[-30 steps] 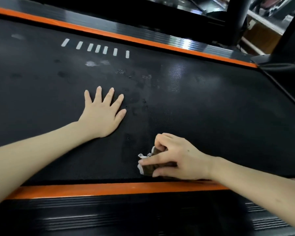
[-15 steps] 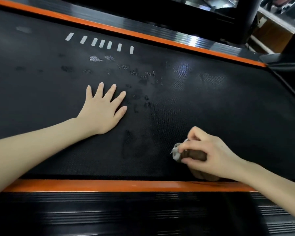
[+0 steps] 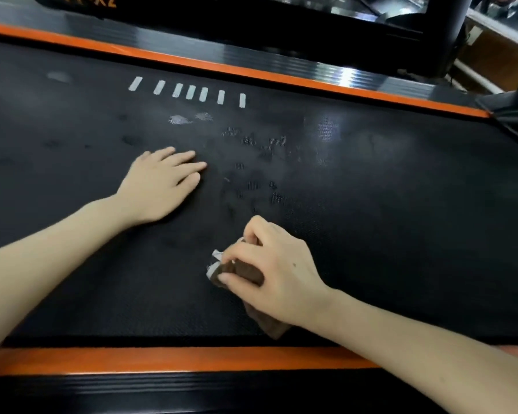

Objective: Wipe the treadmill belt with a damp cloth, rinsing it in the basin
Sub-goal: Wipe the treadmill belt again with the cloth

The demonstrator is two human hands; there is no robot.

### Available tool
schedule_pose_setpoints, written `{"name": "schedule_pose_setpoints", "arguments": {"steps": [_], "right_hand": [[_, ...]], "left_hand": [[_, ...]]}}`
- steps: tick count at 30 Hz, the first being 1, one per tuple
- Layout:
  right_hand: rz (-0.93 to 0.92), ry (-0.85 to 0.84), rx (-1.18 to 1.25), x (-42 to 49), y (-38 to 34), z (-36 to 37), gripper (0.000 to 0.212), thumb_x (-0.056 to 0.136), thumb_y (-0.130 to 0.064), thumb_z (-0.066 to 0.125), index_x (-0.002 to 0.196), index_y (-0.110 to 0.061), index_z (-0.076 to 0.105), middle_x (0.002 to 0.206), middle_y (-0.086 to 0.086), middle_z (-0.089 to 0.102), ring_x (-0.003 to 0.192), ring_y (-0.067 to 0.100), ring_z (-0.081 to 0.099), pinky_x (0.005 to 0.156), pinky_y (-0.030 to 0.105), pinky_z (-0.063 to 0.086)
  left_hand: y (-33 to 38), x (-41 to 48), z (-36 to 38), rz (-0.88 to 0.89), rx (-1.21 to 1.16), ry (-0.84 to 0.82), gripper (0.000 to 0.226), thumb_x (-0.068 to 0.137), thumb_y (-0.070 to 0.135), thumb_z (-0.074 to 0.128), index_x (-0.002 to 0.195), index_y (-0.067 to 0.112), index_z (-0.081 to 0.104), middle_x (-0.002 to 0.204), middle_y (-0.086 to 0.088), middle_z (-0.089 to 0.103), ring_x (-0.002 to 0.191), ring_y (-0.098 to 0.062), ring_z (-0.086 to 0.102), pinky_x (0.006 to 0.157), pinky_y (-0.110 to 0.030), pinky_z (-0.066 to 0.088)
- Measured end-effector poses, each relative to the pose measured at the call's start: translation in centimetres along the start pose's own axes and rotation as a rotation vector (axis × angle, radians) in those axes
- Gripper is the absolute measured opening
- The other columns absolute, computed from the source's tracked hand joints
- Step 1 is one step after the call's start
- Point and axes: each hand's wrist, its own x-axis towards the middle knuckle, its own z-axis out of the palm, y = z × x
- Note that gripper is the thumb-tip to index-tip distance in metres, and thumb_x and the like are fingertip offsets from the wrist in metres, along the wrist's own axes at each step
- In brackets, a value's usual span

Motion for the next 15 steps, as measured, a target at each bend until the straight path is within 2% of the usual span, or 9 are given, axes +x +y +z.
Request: {"name": "schedule_pose_setpoints", "arguments": {"steps": [3,5,8,11,15], "right_hand": [[-0.139,-0.104,-0.079,-1.5,-0.3,-0.7,0.039,0.080,-0.055,0.062,0.113,-0.034,0.066,0.107,-0.001,0.053,0.092,0.017,0.046,0.073,0.033,0.046],[-0.218,-0.204,-0.082,-2.0,0.3,-1.2,0.041,0.081,-0.057,0.062,0.117,-0.038,0.064,0.123,-0.001,0.052,0.101,0.022,0.044,0.082,0.035,0.041],[-0.270,-0.207,-0.050,-1.3,1.7,-1.1,0.022,0.089,-0.042,0.060,0.108,-0.036,0.070,0.121,-0.001,0.058,0.093,0.022,0.046,0.073,0.036,0.043],[-0.242,-0.122,-0.077,0.3,2.4,-0.3,0.021,0.092,-0.031,0.054,0.101,-0.032,0.073,0.104,0.002,0.060,0.082,0.021,0.047,0.056,0.033,0.045],[0.057,0.112,-0.243,4.4,5.6,1.2,0.020,0.084,-0.029,0.056,0.093,-0.032,0.074,0.091,0.003,0.056,0.079,0.024,0.050,0.047,0.028,0.044]], "left_hand": [[-0.8,-0.2,0.8,-0.020,0.119,0.024,0.073,0.084,0.062,0.001,0.146,0.035,0.027,0.156,0.000,0.022,0.144,-0.027,0.014,0.115,-0.049,0.011],[-0.6,-0.3,1.0,-0.002,0.150,0.019,0.083,0.076,0.062,-0.007,0.147,0.035,0.026,0.156,-0.002,0.023,0.144,-0.030,0.015,0.114,-0.052,0.012],[-0.8,0.1,1.1,-0.007,0.143,0.015,0.084,0.076,0.062,-0.010,0.148,0.036,0.023,0.157,-0.002,0.020,0.144,-0.030,0.012,0.113,-0.054,0.011],[-0.9,0.1,1.4,0.001,0.138,0.022,0.082,0.076,0.062,-0.010,0.148,0.036,0.019,0.158,-0.001,0.015,0.145,-0.029,0.008,0.114,-0.055,0.007],[-0.9,0.0,1.6,-0.010,0.128,0.010,0.062,0.092,0.057,0.000,0.149,0.037,0.013,0.159,0.000,0.009,0.146,-0.028,0.002,0.115,-0.054,0.002]]}}
